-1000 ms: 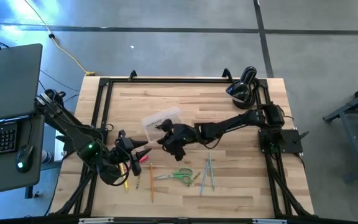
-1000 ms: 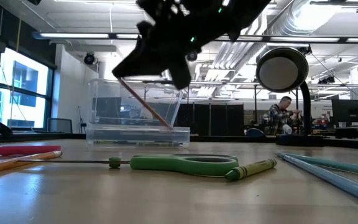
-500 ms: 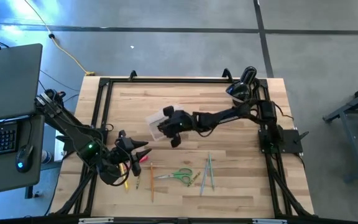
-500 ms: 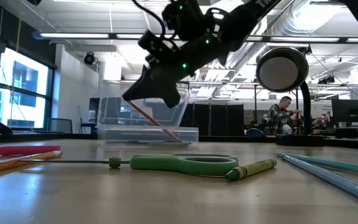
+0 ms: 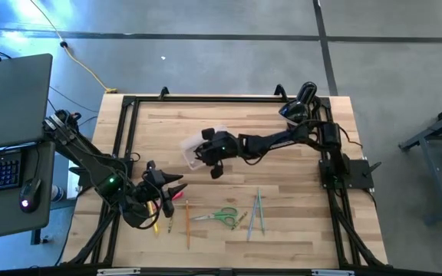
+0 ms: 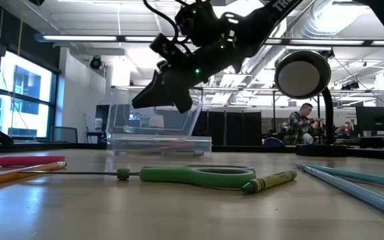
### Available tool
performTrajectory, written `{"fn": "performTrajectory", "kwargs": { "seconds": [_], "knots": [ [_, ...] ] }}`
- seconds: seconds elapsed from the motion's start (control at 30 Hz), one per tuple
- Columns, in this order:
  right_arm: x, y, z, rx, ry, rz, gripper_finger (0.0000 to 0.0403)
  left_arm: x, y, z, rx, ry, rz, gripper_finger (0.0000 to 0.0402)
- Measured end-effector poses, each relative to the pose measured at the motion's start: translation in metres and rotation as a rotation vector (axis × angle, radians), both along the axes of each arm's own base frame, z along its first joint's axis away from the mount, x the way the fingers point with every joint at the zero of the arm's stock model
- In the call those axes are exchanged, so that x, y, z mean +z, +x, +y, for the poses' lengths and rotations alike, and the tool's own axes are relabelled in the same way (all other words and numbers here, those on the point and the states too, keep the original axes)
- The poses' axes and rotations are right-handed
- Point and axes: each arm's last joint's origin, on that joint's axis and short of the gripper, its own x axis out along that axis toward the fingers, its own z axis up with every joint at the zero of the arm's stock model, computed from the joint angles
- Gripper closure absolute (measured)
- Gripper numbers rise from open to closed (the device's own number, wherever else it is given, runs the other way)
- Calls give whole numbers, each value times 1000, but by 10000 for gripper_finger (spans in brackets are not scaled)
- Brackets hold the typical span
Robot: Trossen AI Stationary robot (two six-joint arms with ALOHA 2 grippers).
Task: Pick & place school supplies into a supply box
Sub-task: Put the right blue pencil into the supply box
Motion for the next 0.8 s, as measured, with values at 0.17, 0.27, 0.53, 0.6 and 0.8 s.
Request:
{"fn": "performTrajectory", "kwargs": {
  "seconds": [0.17,0.27,0.53,0.6,0.8],
  "knots": [
    [9,-2,20,-76,-66,8,289,0,0,0,0,0,1,223],
    [20,-13,40,-103,-106,80,289,0,0,0,0,2,3,223],
    [36,-63,97,-125,273,440,299,0,0,0,-2,-1,3,223],
    [36,-74,108,-197,409,522,300,0,0,0,-2,-2,3,223],
    [26,-97,135,-446,433,635,300,0,0,0,-2,-5,2,223]
  ]
}}
